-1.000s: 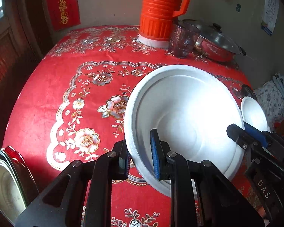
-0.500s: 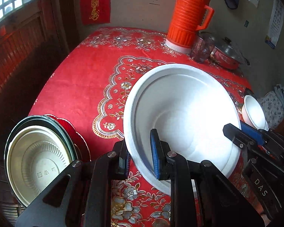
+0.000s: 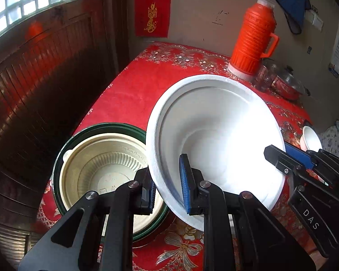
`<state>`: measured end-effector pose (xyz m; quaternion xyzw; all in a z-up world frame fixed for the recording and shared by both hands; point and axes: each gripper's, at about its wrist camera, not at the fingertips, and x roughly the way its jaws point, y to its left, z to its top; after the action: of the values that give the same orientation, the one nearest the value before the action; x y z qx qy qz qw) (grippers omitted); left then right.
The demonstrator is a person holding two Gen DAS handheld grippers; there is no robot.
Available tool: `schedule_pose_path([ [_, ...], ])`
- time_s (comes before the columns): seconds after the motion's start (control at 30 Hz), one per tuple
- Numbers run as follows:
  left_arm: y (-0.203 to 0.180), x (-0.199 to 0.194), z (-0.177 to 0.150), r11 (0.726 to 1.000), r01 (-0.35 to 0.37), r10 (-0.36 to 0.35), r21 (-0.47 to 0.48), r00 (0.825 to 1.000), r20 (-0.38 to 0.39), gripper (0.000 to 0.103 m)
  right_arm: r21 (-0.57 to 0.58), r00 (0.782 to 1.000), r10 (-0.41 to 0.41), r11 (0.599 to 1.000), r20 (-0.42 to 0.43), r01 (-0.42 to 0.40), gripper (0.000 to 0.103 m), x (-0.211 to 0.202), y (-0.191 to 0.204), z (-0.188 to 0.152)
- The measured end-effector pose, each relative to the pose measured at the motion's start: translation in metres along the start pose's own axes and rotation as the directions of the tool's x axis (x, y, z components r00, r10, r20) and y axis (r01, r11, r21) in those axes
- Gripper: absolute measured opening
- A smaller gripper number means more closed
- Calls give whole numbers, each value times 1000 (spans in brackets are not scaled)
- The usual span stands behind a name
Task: Organize plates and bowls
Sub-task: 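Lift the white bowl with the right tool and carry it toward the stack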
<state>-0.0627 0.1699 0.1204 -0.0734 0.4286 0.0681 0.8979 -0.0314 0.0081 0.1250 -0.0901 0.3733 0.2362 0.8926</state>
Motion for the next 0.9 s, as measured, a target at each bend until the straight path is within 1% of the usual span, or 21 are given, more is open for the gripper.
schedule_pose_path([
  [0.17,29,-8,-7,999,-25,26,-46,1000,6,18,-50,1000,26,998,3,-26,19,4,26,6],
  [0.3,44,-11,-11,997,-45,45,-68,999,8,18,-84,999,42,996,-5,-43,19,10,43,9],
  [0.7,68,-8,-20,992,-70,71,-102,997,1,18,-127,998,57,990,-28,-60,19,22,66,12],
  [0.9,77,-6,-25,989,-89,89,-116,996,-4,18,-141,996,65,987,-53,-72,20,33,76,10],
])
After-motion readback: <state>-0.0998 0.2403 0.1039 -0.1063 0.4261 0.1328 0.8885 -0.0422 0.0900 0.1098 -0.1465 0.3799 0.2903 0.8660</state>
